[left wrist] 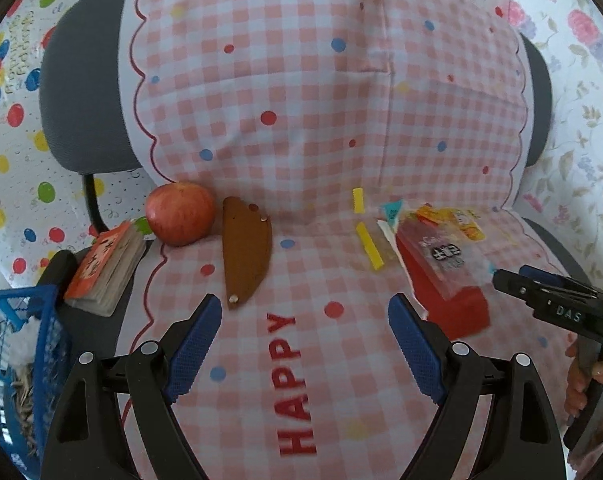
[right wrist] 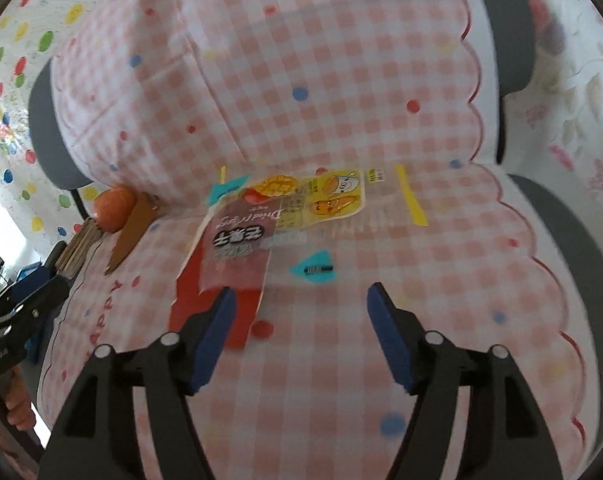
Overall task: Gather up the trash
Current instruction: 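Grasp the clear snack packet with the right tool while the left tool grasps the red box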
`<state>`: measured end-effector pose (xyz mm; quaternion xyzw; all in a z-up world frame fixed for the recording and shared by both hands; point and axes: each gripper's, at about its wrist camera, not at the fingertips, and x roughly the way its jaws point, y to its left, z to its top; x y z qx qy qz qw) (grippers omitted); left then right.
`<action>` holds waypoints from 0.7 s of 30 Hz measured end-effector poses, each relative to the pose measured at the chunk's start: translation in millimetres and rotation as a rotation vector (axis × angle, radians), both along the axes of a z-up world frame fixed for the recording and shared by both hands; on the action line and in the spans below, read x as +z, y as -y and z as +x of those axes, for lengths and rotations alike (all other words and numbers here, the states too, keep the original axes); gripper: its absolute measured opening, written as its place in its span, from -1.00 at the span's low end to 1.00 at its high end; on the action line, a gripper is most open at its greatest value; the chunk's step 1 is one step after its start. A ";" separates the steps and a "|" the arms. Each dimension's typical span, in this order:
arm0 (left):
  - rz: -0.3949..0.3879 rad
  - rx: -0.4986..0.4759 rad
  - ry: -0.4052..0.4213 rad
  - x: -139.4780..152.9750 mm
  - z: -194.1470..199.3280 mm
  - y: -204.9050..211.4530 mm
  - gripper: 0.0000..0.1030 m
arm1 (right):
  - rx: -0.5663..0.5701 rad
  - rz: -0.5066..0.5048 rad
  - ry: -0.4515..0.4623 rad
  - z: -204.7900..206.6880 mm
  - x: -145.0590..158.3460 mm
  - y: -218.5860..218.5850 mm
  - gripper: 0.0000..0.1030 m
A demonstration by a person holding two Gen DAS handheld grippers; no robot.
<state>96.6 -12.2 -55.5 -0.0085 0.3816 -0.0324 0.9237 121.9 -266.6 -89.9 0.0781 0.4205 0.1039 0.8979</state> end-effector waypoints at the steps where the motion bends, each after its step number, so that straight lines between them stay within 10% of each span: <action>1: 0.003 0.002 -0.004 -2.6 3.7 0.4 0.65 | 0.004 0.008 -0.010 8.2 -3.9 -0.7 0.33; 13: -0.024 0.018 -0.061 -20.3 20.5 -4.5 0.65 | 0.033 0.099 -0.084 51.6 -21.8 -13.5 0.36; 17: -0.034 0.019 -0.057 -16.2 17.9 -5.3 0.65 | 0.047 0.136 -0.094 56.5 -20.0 -23.5 -0.15; 19: -0.033 0.019 -0.055 -14.0 15.0 -5.1 0.65 | 0.045 0.158 -0.087 57.6 -17.2 -24.1 -0.74; 21: -0.031 0.018 -0.048 -10.8 11.4 -5.2 0.65 | 0.043 0.185 -0.067 55.5 -10.5 -21.4 -0.81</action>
